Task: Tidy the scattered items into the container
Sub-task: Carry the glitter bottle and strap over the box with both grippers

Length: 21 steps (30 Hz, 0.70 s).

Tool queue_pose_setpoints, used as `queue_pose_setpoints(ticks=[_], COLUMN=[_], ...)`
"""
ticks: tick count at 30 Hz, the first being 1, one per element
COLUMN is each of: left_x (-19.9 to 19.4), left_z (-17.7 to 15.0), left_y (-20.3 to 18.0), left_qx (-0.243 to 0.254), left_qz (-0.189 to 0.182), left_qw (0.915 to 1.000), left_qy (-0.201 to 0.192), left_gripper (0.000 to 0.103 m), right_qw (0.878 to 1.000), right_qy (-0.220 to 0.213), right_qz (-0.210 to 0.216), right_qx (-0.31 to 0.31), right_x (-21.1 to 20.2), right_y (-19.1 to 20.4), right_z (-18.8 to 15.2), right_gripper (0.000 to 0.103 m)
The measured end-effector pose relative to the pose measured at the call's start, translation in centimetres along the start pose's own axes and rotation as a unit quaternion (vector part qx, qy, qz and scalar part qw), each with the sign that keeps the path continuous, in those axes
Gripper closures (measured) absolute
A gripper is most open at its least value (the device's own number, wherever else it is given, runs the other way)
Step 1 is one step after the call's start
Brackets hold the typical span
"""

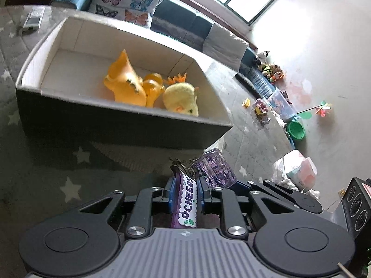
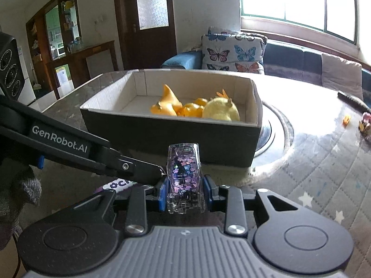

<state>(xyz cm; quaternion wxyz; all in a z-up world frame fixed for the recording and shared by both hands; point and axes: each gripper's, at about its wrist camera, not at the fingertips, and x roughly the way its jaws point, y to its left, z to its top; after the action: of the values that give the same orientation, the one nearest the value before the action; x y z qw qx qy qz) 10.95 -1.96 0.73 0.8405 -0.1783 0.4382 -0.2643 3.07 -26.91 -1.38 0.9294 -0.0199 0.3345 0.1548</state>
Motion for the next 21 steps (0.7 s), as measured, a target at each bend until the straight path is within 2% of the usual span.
queue_pose_setpoints(ticks=[9, 21], left_x=[-3.2, -5.5], left_z=[2.8, 7.8], left_y=[-1.2, 0.4], left_qx=[0.012, 0.006], left_qz=[-0.003, 0.015], left_qw=[0.9985, 0.9947], left_qy=[-0.054, -0.101], left_gripper=[0.082, 0.082], right_qw=[0.999, 0.996], right_qy=[-0.046, -0.079], right_qz=[0.009, 0.026], right_qx=[-0.015, -0.036], right_x=[-1.5, 0.5], right_y=[0.6, 2.4], right_z=[3.5, 9.0], right_gripper=[0.073, 0.073])
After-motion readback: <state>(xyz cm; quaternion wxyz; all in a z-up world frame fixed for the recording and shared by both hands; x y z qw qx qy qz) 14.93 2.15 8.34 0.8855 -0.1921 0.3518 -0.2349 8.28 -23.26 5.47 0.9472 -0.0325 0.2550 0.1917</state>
